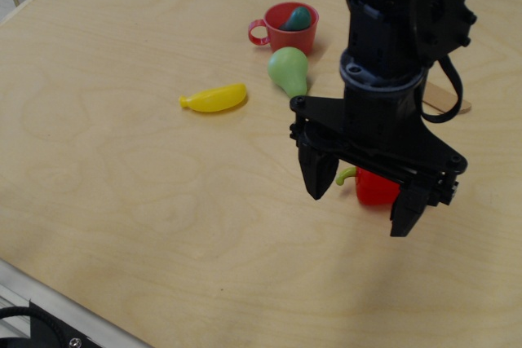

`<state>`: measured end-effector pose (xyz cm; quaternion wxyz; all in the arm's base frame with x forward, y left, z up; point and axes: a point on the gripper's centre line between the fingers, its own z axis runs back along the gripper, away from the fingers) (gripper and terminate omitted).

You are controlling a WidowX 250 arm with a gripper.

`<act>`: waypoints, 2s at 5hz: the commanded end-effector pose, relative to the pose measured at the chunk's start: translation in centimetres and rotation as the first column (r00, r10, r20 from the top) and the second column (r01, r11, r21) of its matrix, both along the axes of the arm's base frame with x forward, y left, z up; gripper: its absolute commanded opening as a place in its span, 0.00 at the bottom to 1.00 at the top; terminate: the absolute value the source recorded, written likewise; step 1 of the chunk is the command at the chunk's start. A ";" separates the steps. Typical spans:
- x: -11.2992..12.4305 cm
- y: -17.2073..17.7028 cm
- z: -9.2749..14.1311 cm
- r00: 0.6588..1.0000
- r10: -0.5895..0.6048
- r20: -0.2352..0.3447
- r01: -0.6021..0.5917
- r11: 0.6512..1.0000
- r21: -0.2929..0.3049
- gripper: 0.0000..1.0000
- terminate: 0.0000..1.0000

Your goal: Take cucumber out of cup

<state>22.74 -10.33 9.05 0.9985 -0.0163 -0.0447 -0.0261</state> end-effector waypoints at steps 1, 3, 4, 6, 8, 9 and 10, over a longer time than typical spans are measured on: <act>0.0 0.0 0.0 1.000 0.000 0.000 0.000 1.000 0.000 1.00 0.00; 4.0 3.6 0.2 0.953 0.289 0.088 -0.291 0.957 0.012 1.00 0.00; 6.0 5.8 0.5 0.907 0.400 0.130 -0.403 0.915 -0.008 1.00 0.00; 11.3 9.7 2.0 0.776 0.591 0.222 -0.605 0.796 -0.002 1.00 0.00; 15.2 13.3 3.1 0.699 0.665 0.263 -0.685 0.728 -0.022 1.00 0.00; 16.4 14.7 3.2 0.679 0.669 0.304 -0.696 0.718 -0.025 1.00 0.00; 17.3 15.7 2.7 0.666 0.664 0.341 -0.702 0.712 -0.018 1.00 0.00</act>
